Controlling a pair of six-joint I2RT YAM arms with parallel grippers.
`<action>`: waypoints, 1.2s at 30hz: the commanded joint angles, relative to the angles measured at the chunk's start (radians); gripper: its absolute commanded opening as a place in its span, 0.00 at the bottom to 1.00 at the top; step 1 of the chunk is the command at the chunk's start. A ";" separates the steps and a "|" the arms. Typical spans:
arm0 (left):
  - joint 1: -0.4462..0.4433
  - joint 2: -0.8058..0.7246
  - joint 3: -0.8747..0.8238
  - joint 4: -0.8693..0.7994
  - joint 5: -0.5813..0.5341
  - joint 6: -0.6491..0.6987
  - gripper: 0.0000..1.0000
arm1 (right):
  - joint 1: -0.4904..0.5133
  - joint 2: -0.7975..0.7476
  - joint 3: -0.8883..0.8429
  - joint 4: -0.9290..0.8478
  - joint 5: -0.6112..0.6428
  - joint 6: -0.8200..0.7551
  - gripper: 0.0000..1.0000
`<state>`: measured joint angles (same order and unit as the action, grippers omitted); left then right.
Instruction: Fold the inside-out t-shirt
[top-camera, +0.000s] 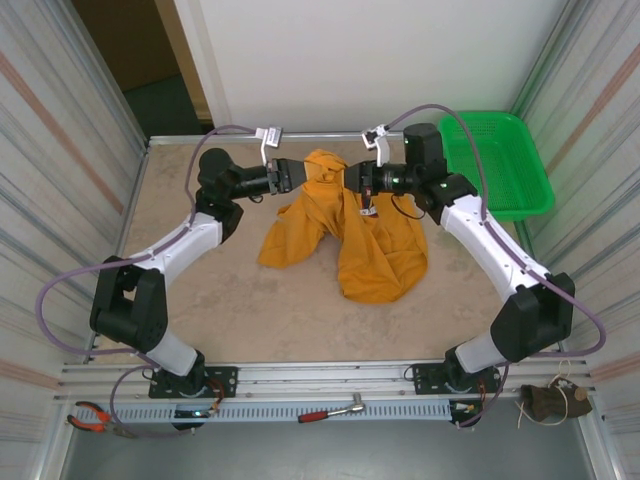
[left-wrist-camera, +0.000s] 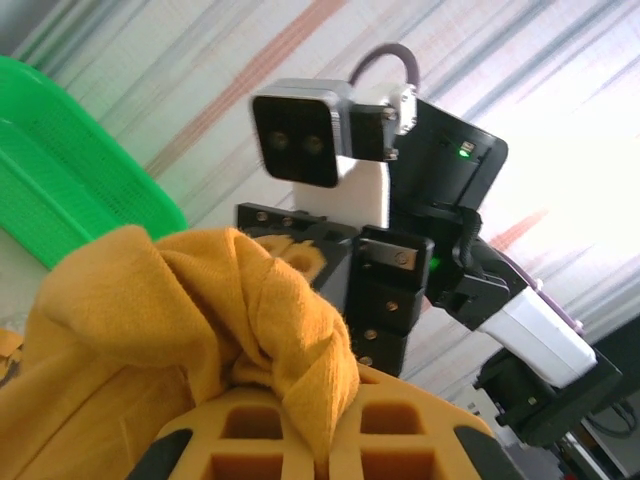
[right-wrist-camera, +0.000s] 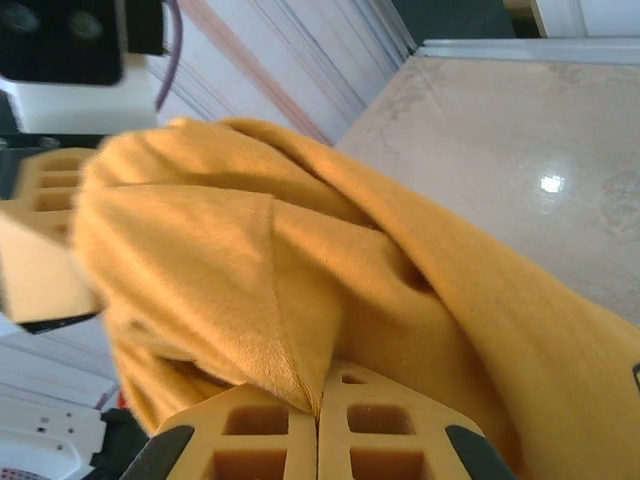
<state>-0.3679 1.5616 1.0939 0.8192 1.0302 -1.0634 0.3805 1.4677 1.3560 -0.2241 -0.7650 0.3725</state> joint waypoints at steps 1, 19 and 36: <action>0.041 -0.014 0.027 -0.127 -0.100 0.081 0.06 | -0.040 -0.078 -0.044 0.077 -0.128 0.060 0.00; -0.066 -0.277 0.023 -0.662 -0.565 0.422 0.60 | -0.068 -0.157 -0.257 0.435 -0.196 0.311 0.00; -0.244 -0.116 0.230 -0.944 -0.755 0.559 0.65 | -0.056 -0.172 -0.273 0.445 -0.175 0.322 0.00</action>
<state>-0.6090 1.4212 1.2755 -0.0616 0.3031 -0.5446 0.3202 1.3212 1.0897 0.1806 -0.9390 0.6743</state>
